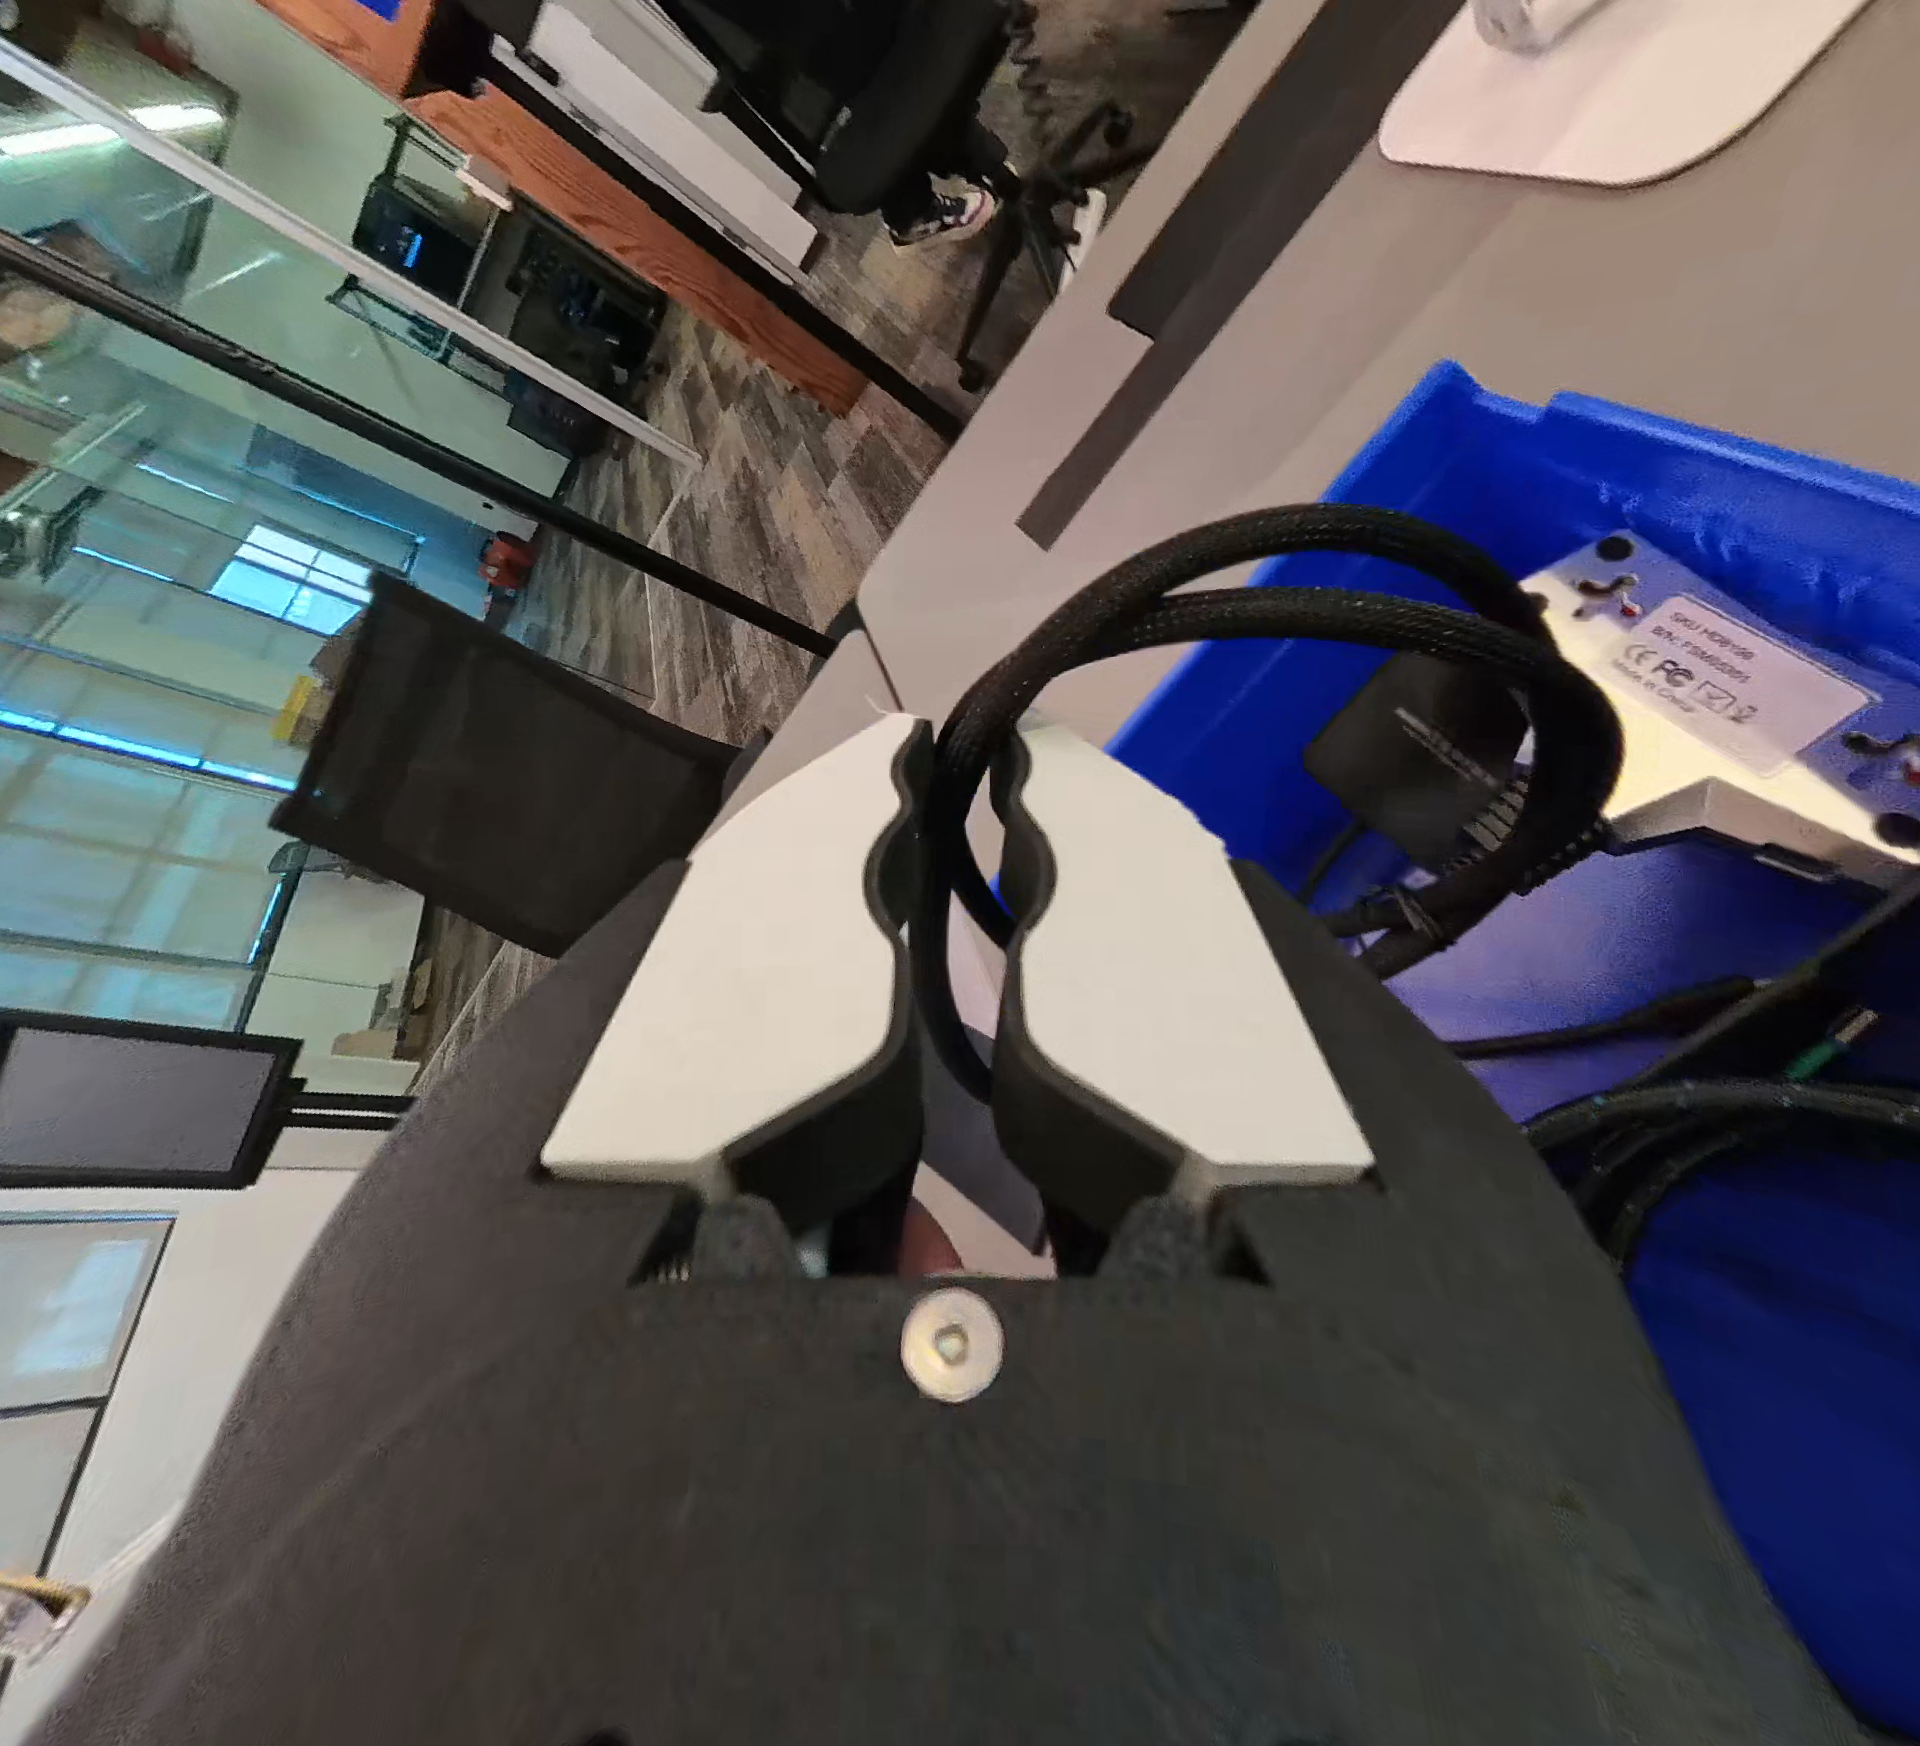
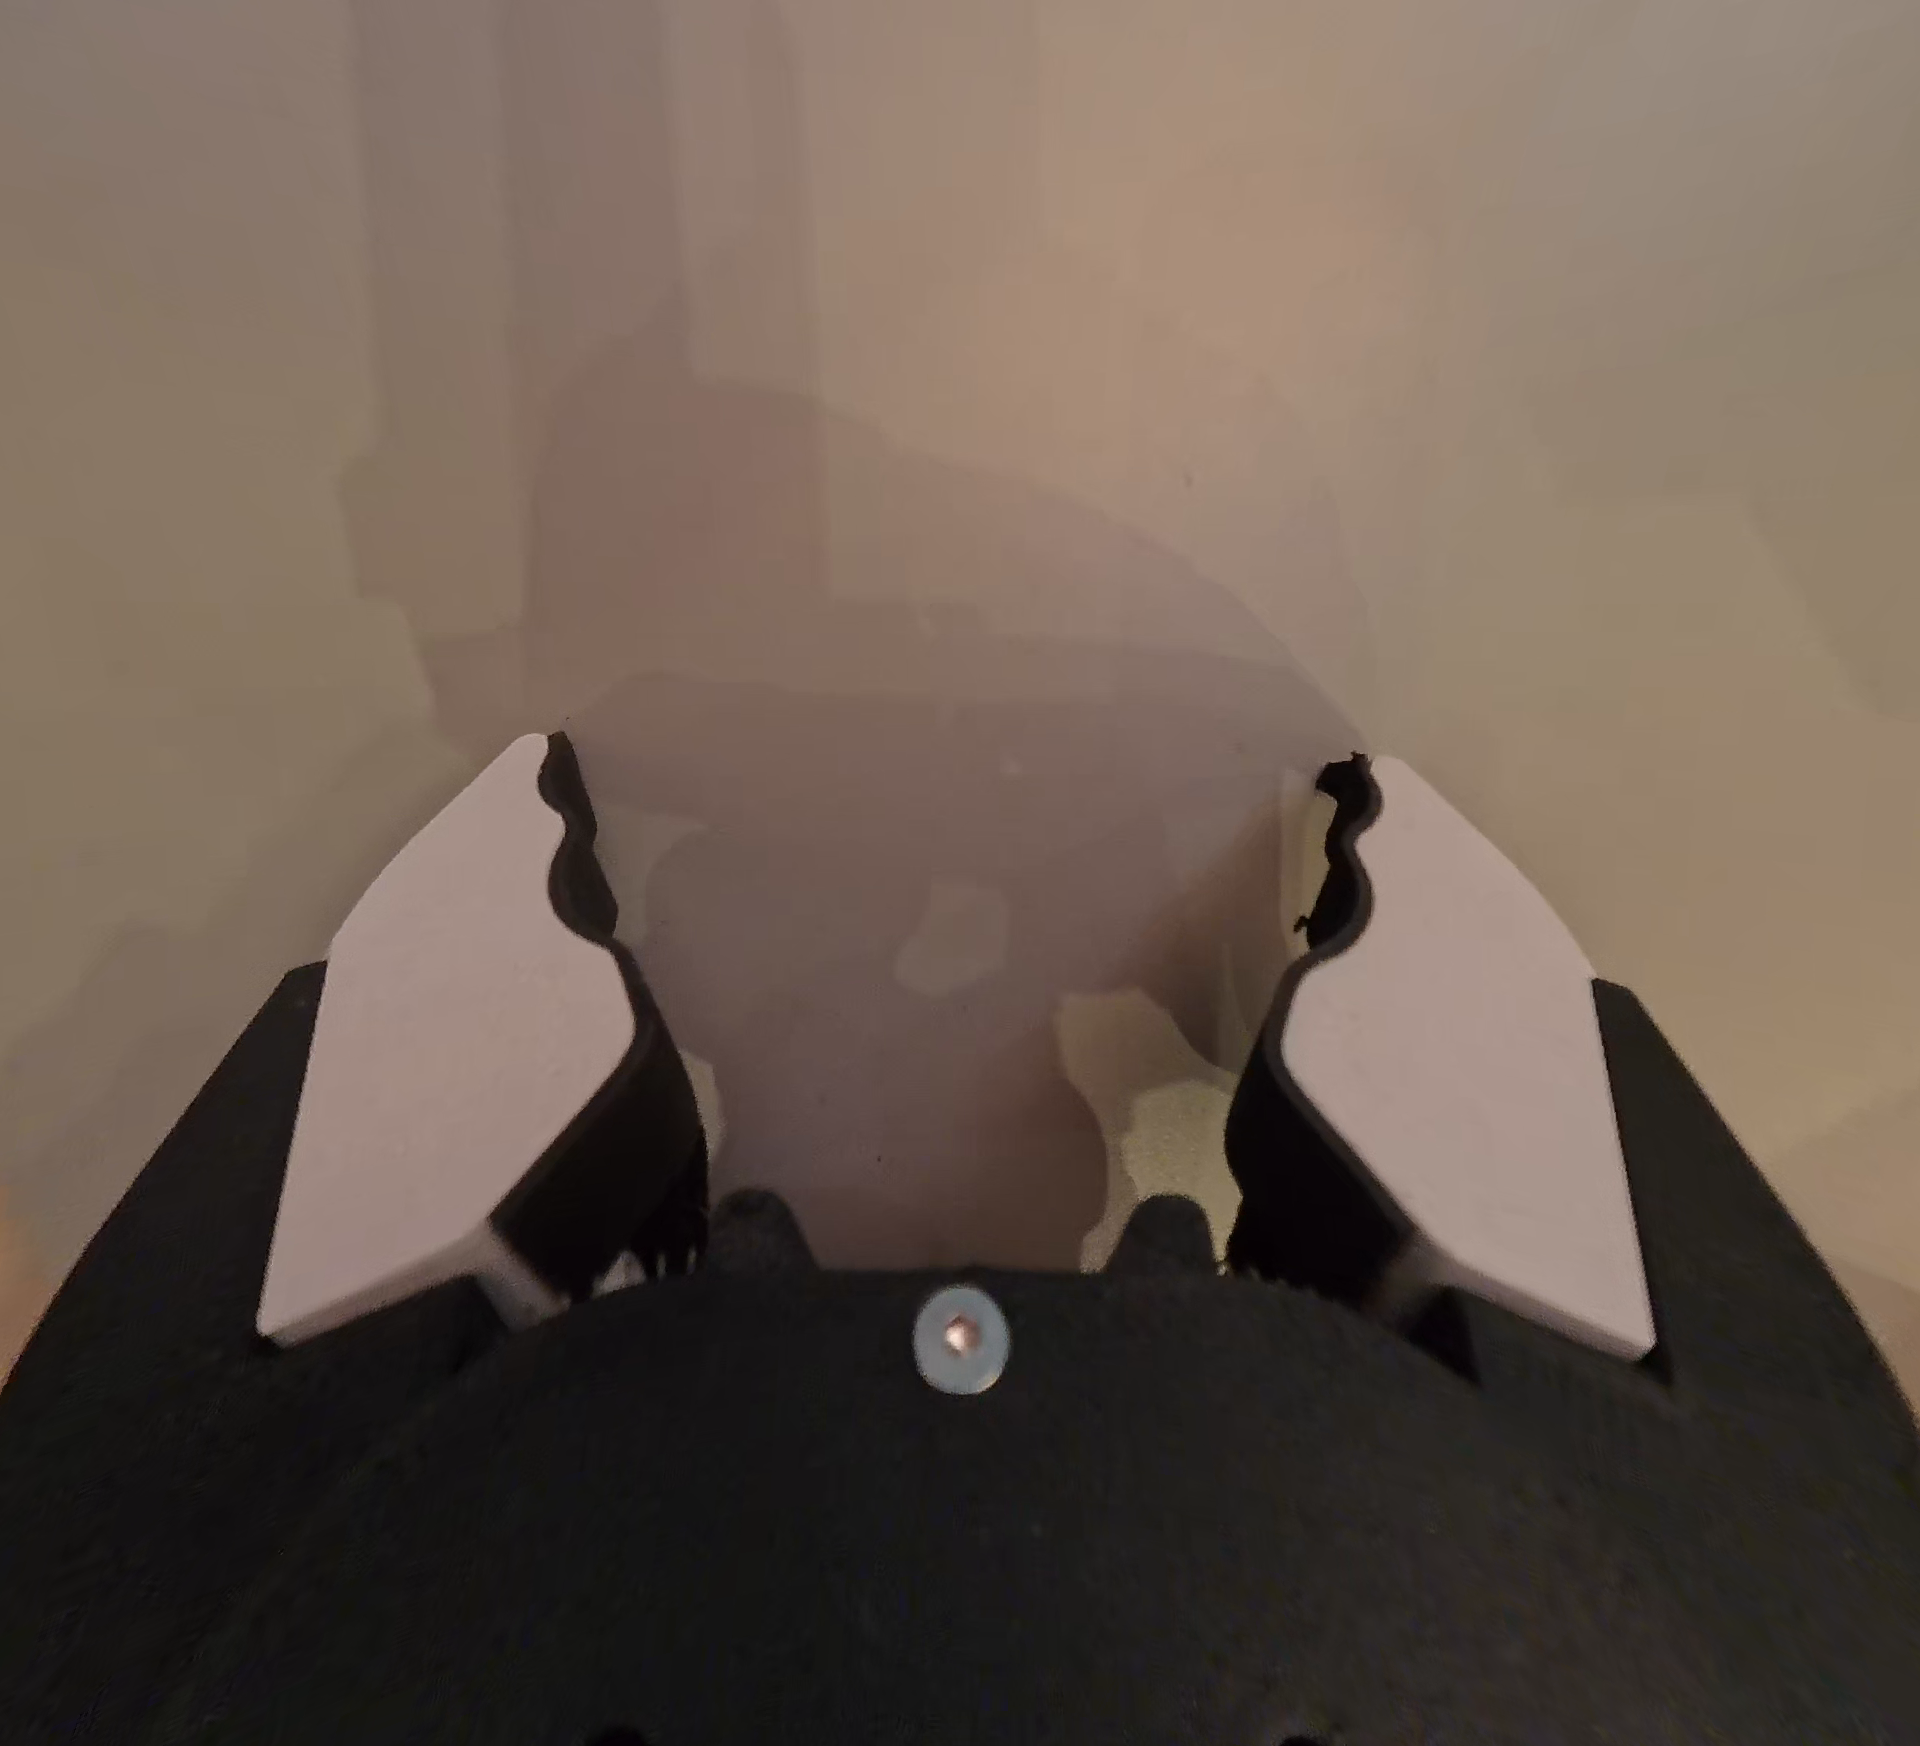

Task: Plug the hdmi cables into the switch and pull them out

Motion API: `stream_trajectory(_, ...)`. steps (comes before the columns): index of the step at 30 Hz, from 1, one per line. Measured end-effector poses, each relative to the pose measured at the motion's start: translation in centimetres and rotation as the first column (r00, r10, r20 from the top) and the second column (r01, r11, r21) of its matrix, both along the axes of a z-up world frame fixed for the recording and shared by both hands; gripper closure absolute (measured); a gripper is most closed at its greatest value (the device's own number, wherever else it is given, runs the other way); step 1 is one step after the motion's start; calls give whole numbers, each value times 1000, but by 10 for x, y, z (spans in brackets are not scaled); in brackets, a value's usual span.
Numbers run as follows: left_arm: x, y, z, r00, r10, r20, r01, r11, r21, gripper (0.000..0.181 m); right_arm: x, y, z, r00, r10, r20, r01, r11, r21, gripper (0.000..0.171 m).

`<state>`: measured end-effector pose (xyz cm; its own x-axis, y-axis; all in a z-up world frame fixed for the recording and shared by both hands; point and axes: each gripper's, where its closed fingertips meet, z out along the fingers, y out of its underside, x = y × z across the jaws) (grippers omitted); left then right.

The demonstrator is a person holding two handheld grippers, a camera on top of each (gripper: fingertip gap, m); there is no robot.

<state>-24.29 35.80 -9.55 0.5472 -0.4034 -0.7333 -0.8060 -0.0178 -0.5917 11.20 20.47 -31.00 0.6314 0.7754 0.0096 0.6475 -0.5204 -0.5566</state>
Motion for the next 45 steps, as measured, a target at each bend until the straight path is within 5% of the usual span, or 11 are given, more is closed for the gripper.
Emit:
stream_trajectory(13,0,-23,87,913,-62,404,5,990,142,174,0,5,8,1000,-6,20,5,999,39,49)
stream_trajectory(19,46,-42,109,838,-151,525,83,985,151,173,-29,12,66,968,3,-249,40,985,166,57)
stream_trajectory(24,94,-71,135,759,-238,606,167,971,172,173,-84,-5,126,793,79,-604,29,985,168,63)
stream_trajectory(30,168,-105,120,707,-318,632,323,940,112,174,-110,-18,207,466,156,-871,97,969,225,65)
stream_trajectory(33,193,-110,98,713,-308,630,357,933,51,174,-89,-26,244,306,218,-927,153,949,274,93)
stream_trajectory(35,205,-113,84,696,-306,649,392,920,13,174,-78,-27,247,340,231,-912,174,937,303,117)
stream_trajectory(39,222,-113,55,693,-274,667,450,887,-103,175,-61,-29,255,347,244,-905,186,928,322,127)
stream_trajectory(42,229,-114,29,724,-260,639,498,837,-224,172,-53,-21,244,516,206,-832,197,916,349,129)
stream_trajectory(45,227,-113,27,702,-247,667,529,808,-258,143,-46,-14,227,711,189,-678,173,887,429,129)
